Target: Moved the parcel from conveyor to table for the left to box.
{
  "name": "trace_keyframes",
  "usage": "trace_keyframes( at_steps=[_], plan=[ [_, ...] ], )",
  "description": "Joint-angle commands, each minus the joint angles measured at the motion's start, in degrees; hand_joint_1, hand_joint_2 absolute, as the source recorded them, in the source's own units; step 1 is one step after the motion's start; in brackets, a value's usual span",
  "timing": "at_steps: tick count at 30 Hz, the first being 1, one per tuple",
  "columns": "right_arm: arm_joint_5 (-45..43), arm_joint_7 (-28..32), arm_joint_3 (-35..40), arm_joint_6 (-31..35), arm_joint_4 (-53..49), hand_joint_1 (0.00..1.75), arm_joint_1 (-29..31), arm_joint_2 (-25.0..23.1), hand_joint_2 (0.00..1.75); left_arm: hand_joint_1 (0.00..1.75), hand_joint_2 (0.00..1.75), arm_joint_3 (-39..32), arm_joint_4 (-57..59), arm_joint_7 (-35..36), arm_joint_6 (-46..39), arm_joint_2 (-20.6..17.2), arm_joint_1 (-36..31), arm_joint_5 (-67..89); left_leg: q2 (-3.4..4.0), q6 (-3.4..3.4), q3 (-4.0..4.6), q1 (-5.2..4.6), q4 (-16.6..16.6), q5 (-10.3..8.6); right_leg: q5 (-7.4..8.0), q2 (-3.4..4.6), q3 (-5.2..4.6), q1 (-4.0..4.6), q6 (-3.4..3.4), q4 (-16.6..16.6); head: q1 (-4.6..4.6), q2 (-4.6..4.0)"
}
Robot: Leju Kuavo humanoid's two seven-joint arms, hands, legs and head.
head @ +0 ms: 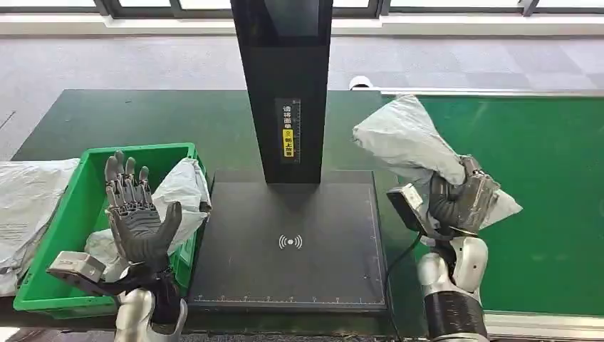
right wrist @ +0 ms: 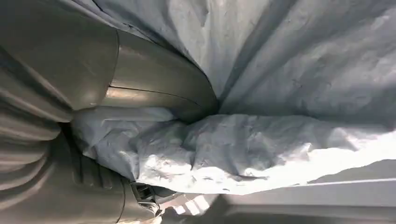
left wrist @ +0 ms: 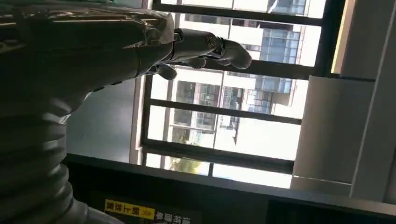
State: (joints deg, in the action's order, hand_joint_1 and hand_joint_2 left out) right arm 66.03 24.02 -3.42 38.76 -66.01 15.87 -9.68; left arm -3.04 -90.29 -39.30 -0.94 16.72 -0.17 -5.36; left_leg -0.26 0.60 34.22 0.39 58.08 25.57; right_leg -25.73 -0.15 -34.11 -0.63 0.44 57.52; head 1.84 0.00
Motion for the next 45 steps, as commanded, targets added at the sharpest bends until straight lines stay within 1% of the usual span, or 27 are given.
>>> trace_keyframes(
  at_steps=[1,3,4,7,18,21,25,28,45],
  plan=[
    [0.65,0.41,25.22,-1.65,3.74,1.75,-0.23,0.72,1.75,0.0,1.75,1.63,5.8,-0.41,1.02,-0.21,-2.93,0.08,0.26,0.01,-0.17,0.0,-0.11,0.03,0.04,0.24,0.07,0.01,-0.04,-0.08,0.0,0.02],
    [0.53,0.38,27.34,-1.92,5.52,1.75,0.46,0.07,1.75,0.0,1.75,2.2,6.83,-0.49,1.12,-1.05,-3.79,0.03,0.27,0.02,-0.18,0.01,-0.12,0.02,0.03,0.24,0.05,0.02,-0.06,-0.1,0.0,0.02],
    [0.48,0.3,27.94,-2.15,6.16,1.75,0.67,-0.11,1.75,0.0,1.75,2.35,7.01,-0.49,1.14,-1.14,-3.97,-0.02,0.17,0.02,-0.07,0.02,-0.06,0.01,0.01,0.14,-0.02,0.02,-0.04,-0.04,-0.02,0.02],
    [0.22,0.38,29.34,-2.67,7.76,1.75,1.13,-0.22,1.75,0.0,1.75,2.68,7.16,-0.57,1.13,-1.34,-4.3,-0.13,0.2,0.01,-0.16,0.01,-0.12,0.0,0.0,0.15,0.06,0.01,-0.05,-0.09,0.0,0.02],
    [-0.51,0.51,29.67,-2.52,8.0,1.75,1.31,0.15,1.75,0.0,1.75,2.87,7.0,-0.61,1.08,-1.44,-4.17,-0.26,0.1,0.02,-0.04,-0.01,-0.07,-0.01,-0.02,0.06,-0.02,-0.01,-0.05,-0.03,0.02,0.02],
    [-0.51,0.51,29.67,-2.52,8.0,1.75,1.31,0.15,1.75,0.0,1.75,2.87,7.0,-0.61,1.08,-1.44,-4.17,-0.26,0.11,0.02,-0.14,-0.01,-0.13,-0.01,-0.02,0.06,0.07,0.0,-0.07,-0.09,0.0,0.0],
    [-1.27,0.71,31.82,-4.31,11.27,1.75,1.85,-0.53,1.75,0.0,1.75,3.28,7.22,-0.61,1.02,-1.68,-4.48,-0.31,0.17,0.01,-0.16,0.01,-0.14,0.0,0.0,0.11,0.09,0.01,-0.06,-0.11,0.0,0.0],
    [-6.79,3.68,32.75,-8.92,14.17,1.75,2.92,-1.31,1.75,0.0,1.75,3.53,7.62,-0.62,0.98,-1.82,-4.92,-0.31,0.17,0.01,-0.1,0.0,-0.1,0.0,0.0,0.11,0.03,0.0,-0.06,-0.08,0.0,0.02],
    [-7.15,3.79,32.74,-9.12,14.49,1.75,3.22,-1.37,1.75,0.0,1.75,3.58,7.69,-0.62,0.96,-1.81,-5.03,-0.31,0.13,0.01,-0.12,0.0,-0.14,-0.01,0.0,0.08,0.07,0.01,-0.07,-0.12,0.0,0.02]
  ],
)
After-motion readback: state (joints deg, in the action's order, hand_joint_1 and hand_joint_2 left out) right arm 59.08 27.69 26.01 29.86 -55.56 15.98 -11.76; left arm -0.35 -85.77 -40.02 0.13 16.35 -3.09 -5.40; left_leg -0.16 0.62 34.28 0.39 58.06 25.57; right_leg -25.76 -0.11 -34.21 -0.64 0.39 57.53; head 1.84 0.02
